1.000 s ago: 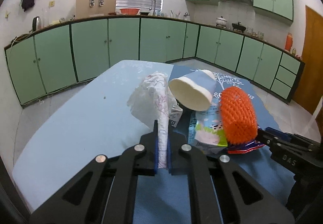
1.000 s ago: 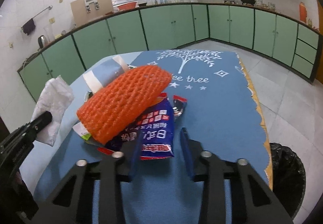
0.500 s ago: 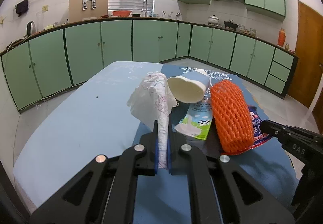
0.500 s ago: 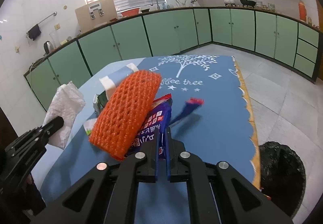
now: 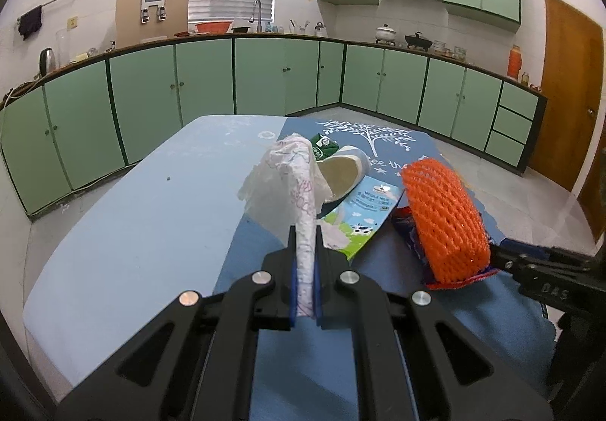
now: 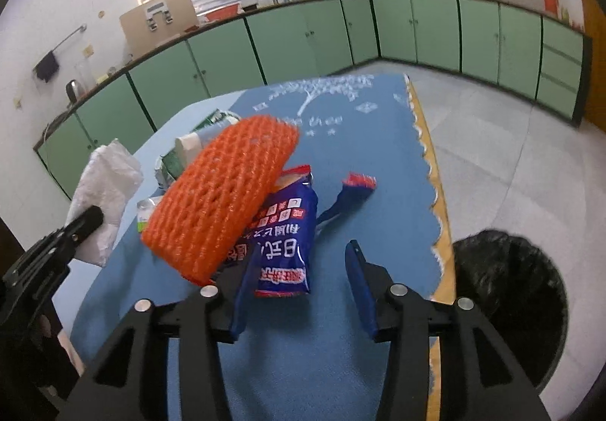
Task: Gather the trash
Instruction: 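Lift the blue snack bag with the right tool while the left tool holds the white tissue, then carry the snack bag and tissue over the bin and open both tools, then grasp the orange foam net on the table with the right tool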
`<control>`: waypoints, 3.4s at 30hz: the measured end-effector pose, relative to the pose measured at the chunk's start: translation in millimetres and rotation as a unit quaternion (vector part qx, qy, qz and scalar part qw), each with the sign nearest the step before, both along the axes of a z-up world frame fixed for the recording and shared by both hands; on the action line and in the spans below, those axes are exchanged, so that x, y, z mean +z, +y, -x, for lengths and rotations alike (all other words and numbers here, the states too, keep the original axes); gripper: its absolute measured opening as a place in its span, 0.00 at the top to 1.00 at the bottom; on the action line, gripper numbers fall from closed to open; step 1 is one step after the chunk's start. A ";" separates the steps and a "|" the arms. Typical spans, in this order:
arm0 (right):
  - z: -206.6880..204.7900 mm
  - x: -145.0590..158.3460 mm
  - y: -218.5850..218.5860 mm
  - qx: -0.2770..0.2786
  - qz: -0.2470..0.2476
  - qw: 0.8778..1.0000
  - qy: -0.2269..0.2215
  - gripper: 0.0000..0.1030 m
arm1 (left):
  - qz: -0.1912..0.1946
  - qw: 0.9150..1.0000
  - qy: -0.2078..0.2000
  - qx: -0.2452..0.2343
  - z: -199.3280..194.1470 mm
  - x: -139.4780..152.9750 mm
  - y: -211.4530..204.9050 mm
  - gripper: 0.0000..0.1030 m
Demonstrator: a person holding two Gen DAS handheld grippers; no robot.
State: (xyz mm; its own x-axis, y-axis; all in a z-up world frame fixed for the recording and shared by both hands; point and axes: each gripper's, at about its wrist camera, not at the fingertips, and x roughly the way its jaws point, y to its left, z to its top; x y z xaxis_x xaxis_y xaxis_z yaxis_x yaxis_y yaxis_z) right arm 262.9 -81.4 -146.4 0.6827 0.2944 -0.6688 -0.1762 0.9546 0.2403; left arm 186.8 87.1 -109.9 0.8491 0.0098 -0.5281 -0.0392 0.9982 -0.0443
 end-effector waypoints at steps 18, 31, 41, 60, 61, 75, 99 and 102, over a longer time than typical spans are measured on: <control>26.3 53.6 22.8 0.027 0.084 0.992 -0.094 0.95 | -0.003 1.000 -0.023 -0.012 12.7 10.5 -10.2 0.95; 45.7 79.3 29.9 0.033 0.135 0.981 -0.135 0.95 | 0.003 0.998 -0.056 -0.016 29.9 32.8 -17.7 0.95; 60.4 88.8 -12.4 -0.016 0.099 0.985 -0.140 0.95 | 0.015 0.996 -0.061 -0.061 34.5 39.6 -52.0 0.95; 104.4 57.4 -167.2 -0.172 0.117 0.974 -0.087 0.95 | 0.036 0.969 -0.031 -0.240 25.1 9.8 -231.6 0.95; 105.6 54.2 -174.2 -0.177 0.115 0.974 -0.084 0.95 | 0.034 0.969 -0.031 -0.244 24.4 5.5 -239.8 0.95; 92.1 9.4 -235.4 -0.213 0.058 0.974 -0.045 0.88 | 0.038 0.962 0.027 -0.268 -10.4 -32.1 -302.5 0.78; 99.5 56.5 -170.3 -0.158 0.054 0.979 -0.116 0.52 | 0.029 0.982 -0.039 -0.183 4.5 18.1 -199.5 0.56; 94.1 59.9 -132.5 -0.122 0.046 0.984 -0.122 0.41 | 0.007 0.989 -0.040 -0.140 13.8 17.7 -154.3 0.53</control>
